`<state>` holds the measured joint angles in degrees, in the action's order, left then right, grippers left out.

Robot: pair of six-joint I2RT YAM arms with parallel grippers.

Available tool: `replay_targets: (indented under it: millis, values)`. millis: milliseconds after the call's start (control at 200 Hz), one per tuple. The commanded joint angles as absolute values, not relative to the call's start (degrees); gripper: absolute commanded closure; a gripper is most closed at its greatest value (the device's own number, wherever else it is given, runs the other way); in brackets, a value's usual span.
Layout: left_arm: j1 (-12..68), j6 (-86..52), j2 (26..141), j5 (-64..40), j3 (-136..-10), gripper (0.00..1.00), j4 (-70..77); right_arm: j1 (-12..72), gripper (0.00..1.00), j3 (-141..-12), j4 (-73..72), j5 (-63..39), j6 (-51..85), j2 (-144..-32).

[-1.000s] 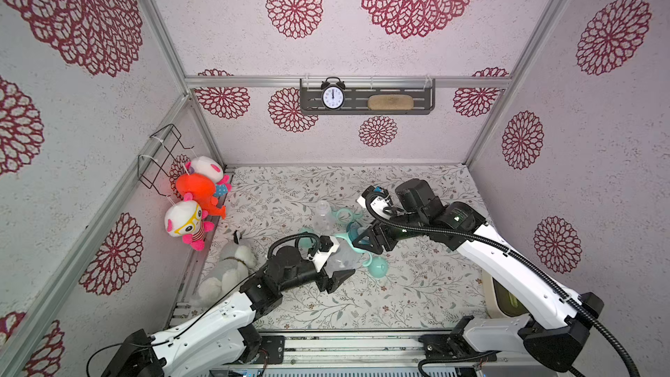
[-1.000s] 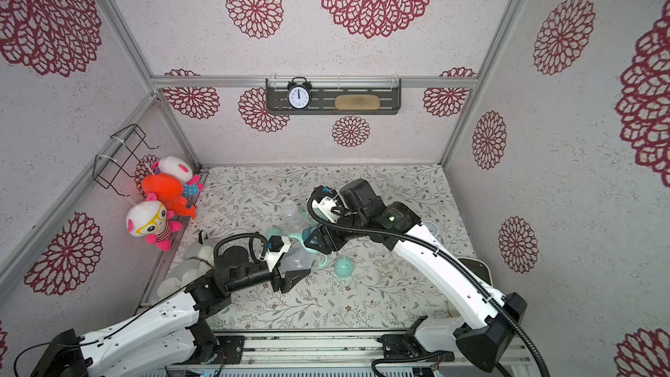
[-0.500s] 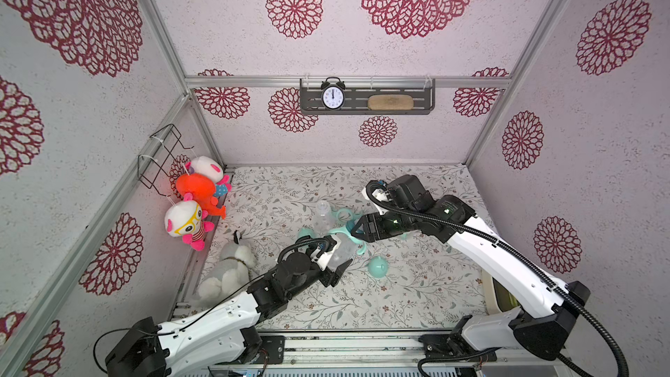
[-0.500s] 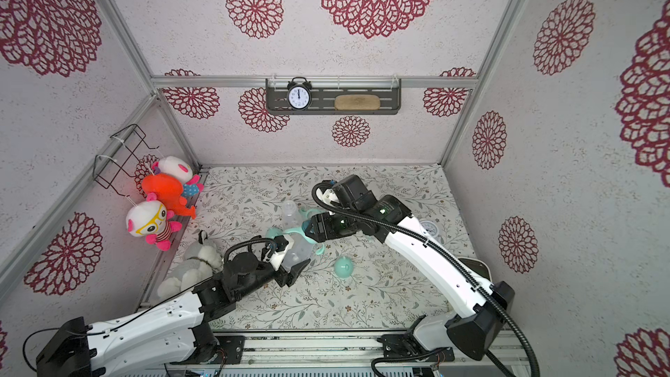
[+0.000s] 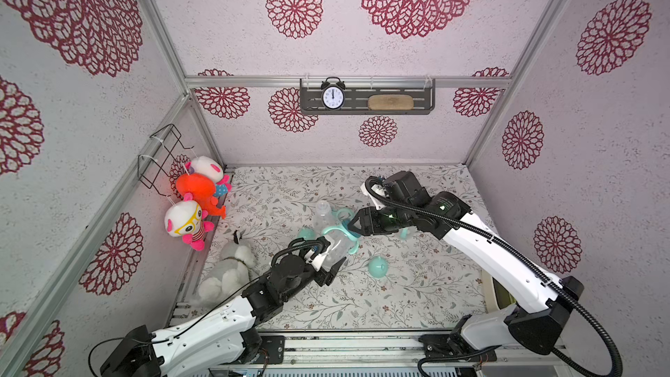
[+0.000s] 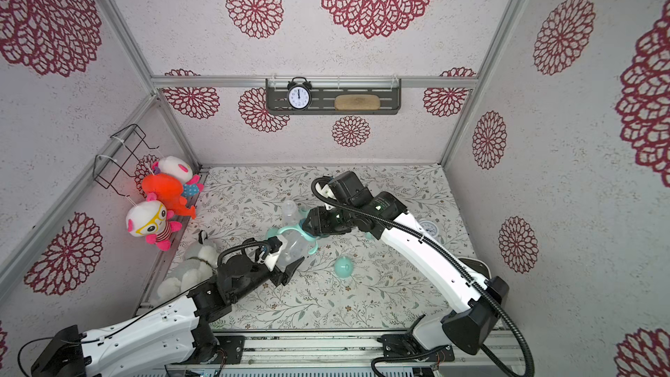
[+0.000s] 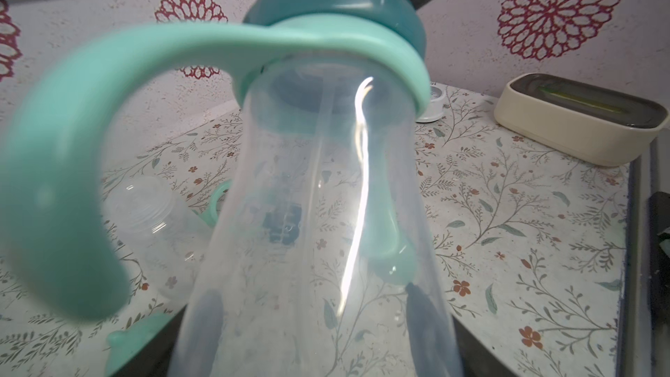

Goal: Assemble the baby bottles
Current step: Screw the nipple onto the baby bottle, then place the baby bottle at the center of the board.

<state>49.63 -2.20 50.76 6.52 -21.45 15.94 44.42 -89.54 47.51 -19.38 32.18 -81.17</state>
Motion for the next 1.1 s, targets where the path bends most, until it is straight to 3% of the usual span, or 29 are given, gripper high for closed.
replay_targets:
  millis: [0, 150, 275, 631, 1096]
  values:
    - [46.3, -4.3, 48.6, -1.8, -21.0, 1.0, 21.9, 44.6, 0.27, -90.1, 45.6, -19.8, 26.9, -76.8]
    - [44.0, -5.8, 48.7, -7.0, -20.9, 1.0, 22.5, 44.5, 0.15, -86.7, 42.8, -20.8, 20.2, -72.9]
    - [43.0, -7.0, 49.2, -11.4, -21.6, 1.0, 22.6, 44.4, 0.12, -83.2, 40.8, -22.7, 13.0, -70.0]
    - [40.1, -11.0, 46.7, -20.7, -22.0, 1.0, 22.8, 42.7, 0.1, -73.7, 29.9, -28.2, 9.0, -64.6]
    - [37.4, -18.3, 48.5, -29.3, -21.9, 1.0, 31.1, 40.5, 0.11, -64.3, 12.6, -38.2, 13.4, -63.2]
